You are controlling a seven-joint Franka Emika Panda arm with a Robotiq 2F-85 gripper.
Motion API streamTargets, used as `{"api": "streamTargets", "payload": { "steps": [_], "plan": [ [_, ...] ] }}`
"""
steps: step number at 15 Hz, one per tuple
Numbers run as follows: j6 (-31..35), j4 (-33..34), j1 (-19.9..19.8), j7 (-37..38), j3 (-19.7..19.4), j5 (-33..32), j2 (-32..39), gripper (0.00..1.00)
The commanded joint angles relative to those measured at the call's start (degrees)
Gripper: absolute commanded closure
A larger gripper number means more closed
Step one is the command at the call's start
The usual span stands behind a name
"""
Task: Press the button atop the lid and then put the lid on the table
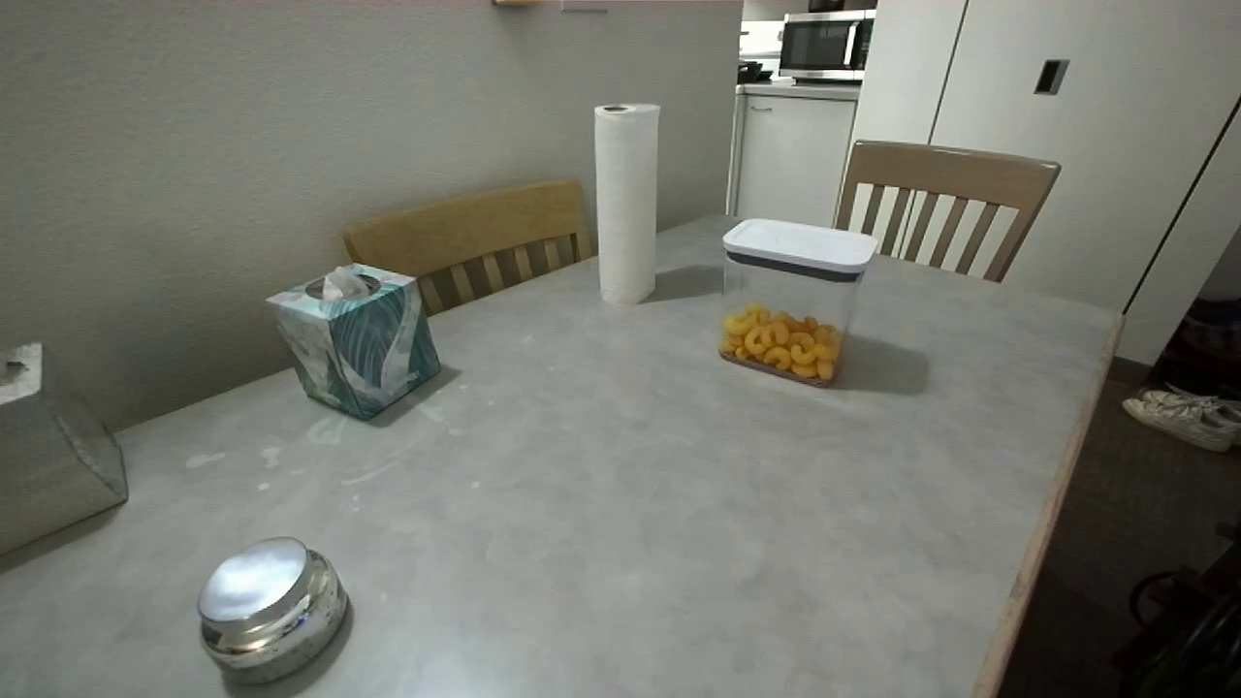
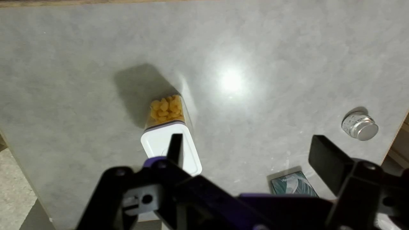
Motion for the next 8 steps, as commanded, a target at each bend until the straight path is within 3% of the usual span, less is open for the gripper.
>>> {"api": "streamTargets", "payload": {
  "steps": [1, 8],
  "plan": [
    [-0.12, 0.12, -0.86, -0.5, 0.6, 0.55, 0.14, 0.0],
    [2.98, -1.27, -0.8, -3.79, -2.19, 0.72, 1.53, 0.0]
  ]
}}
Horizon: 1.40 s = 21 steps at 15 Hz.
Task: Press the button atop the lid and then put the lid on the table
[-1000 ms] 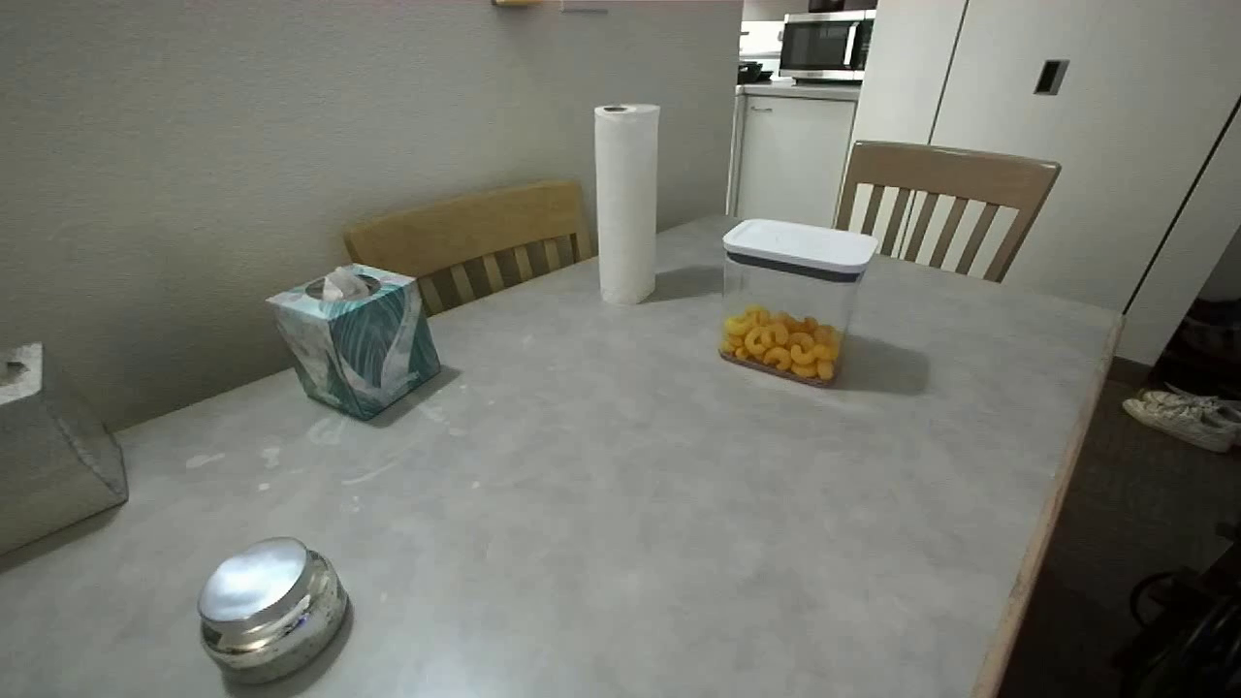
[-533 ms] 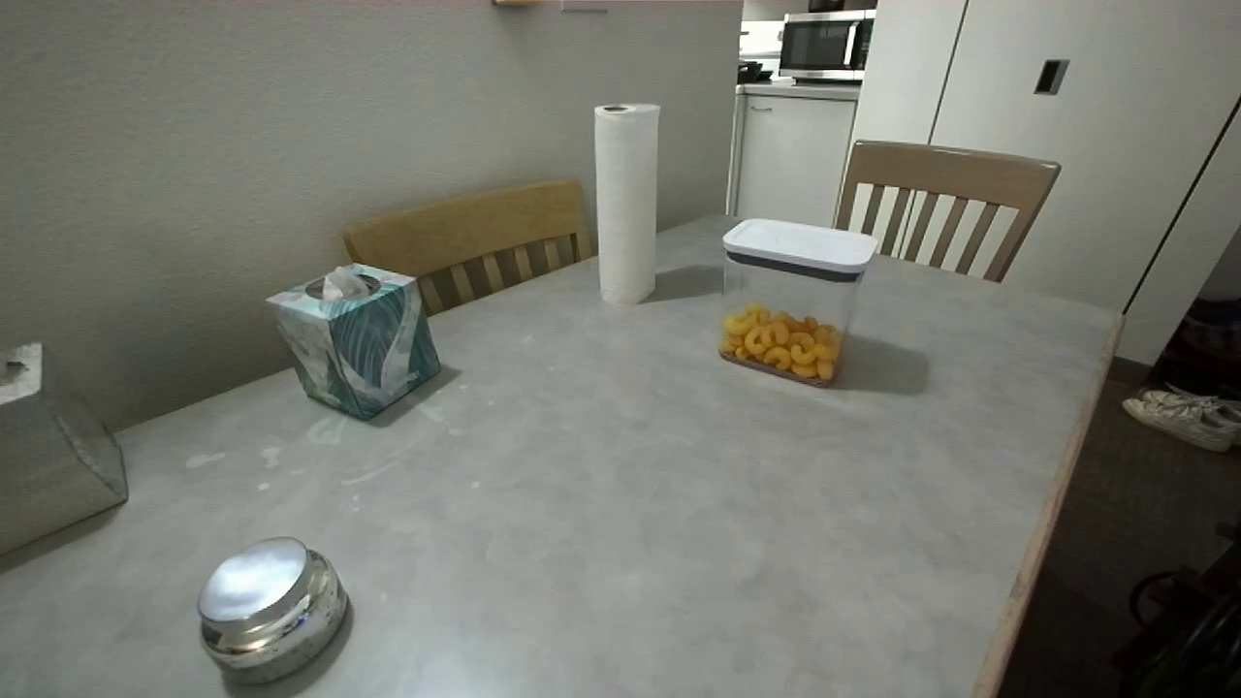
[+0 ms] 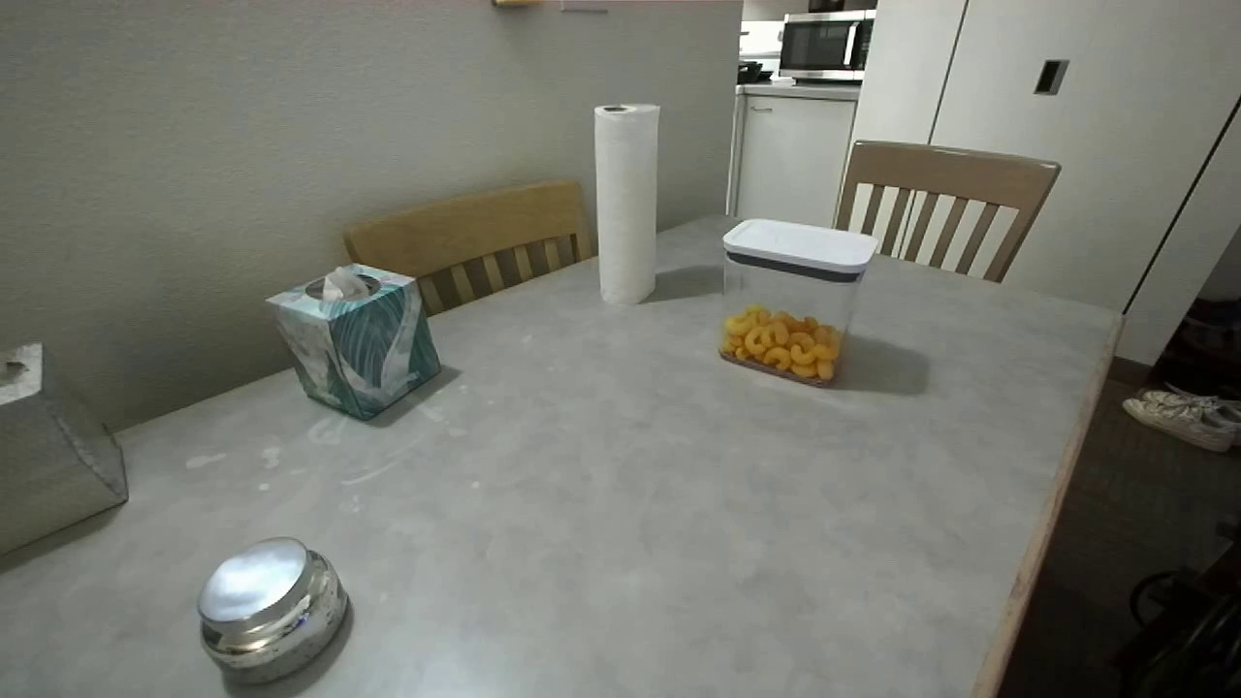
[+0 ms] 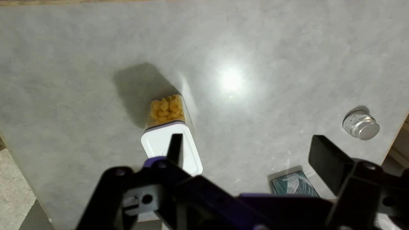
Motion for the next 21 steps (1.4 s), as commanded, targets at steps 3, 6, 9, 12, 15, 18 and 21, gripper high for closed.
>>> {"api": "streamTargets", "payload": {
  "steps": [3, 6, 9, 12, 15, 18, 21],
  "plan": [
    [1.92, 1.74, -0.68, -8.45, -5.73, 0.8, 4.81, 0.0],
    [1.32, 5.56, 0.25, -14.76, -10.54, 2.53, 10.13, 0.0],
    [0.38, 11.18, 1.61, -22.14, -14.47, 6.62, 17.73, 0.0],
    [0.59, 9.68, -0.96, -23.78, -12.87, 8.36, 16.64, 0.0],
    [0.32, 13.29, -0.7, -26.84, -13.23, 10.17, 22.58, 0.0],
    [-0.25, 13.82, -0.75, -25.97, -12.63, 9.49, 23.17, 0.0],
    [-2.97, 17.17, -1.53, -25.43, -11.65, 8.08, 26.23, 0.0]
  ]
}}
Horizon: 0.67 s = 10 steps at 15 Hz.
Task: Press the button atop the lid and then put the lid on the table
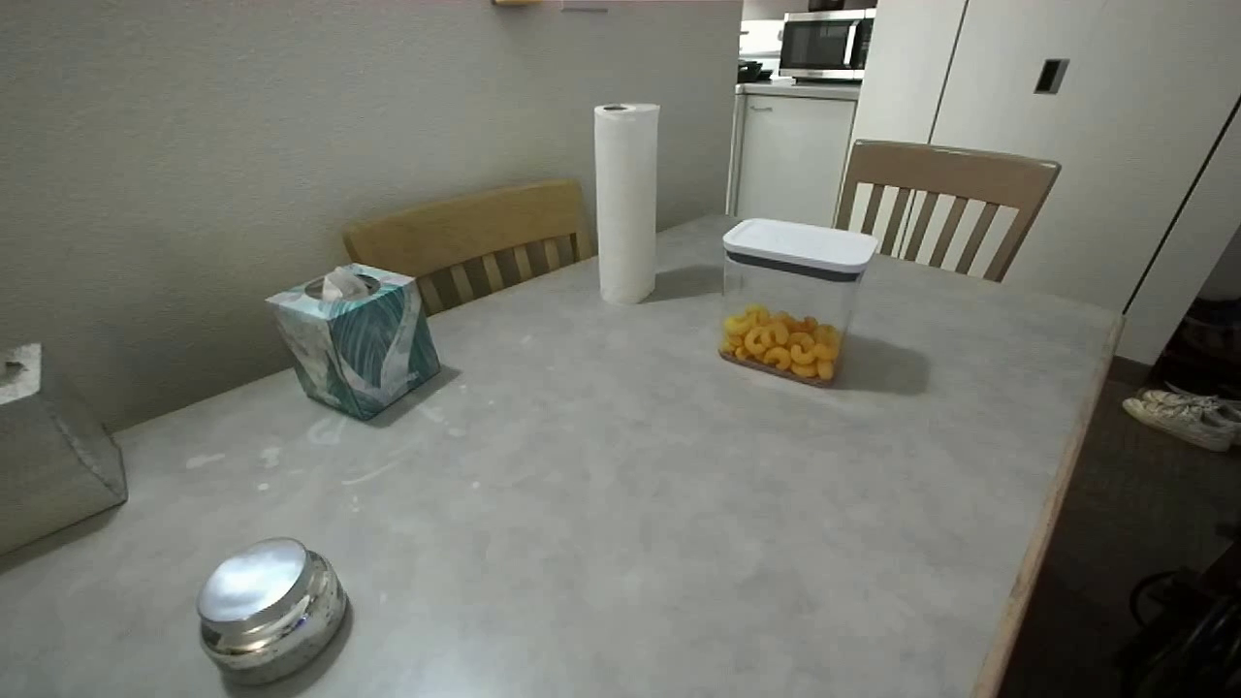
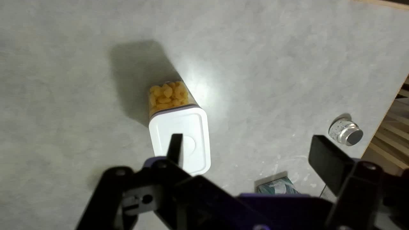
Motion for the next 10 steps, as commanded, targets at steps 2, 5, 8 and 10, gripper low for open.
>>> {"api": "streamTargets", "payload": {
  "steps": [2, 5, 8, 10],
  "plan": [
    [-5.5, 6.89, -2.45, -0.93, 2.22, -1.16, 6.57, 0.0],
    [-9.13, 13.86, -3.2, -1.61, 2.44, -2.32, 13.1, 0.0],
    [-10.52, 21.25, -4.28, -3.68, 3.15, -1.85, 20.7, 0.0],
    [-9.75, 25.3, -5.46, -5.07, 4.26, 0.1, 25.33, 0.0]
  ]
}}
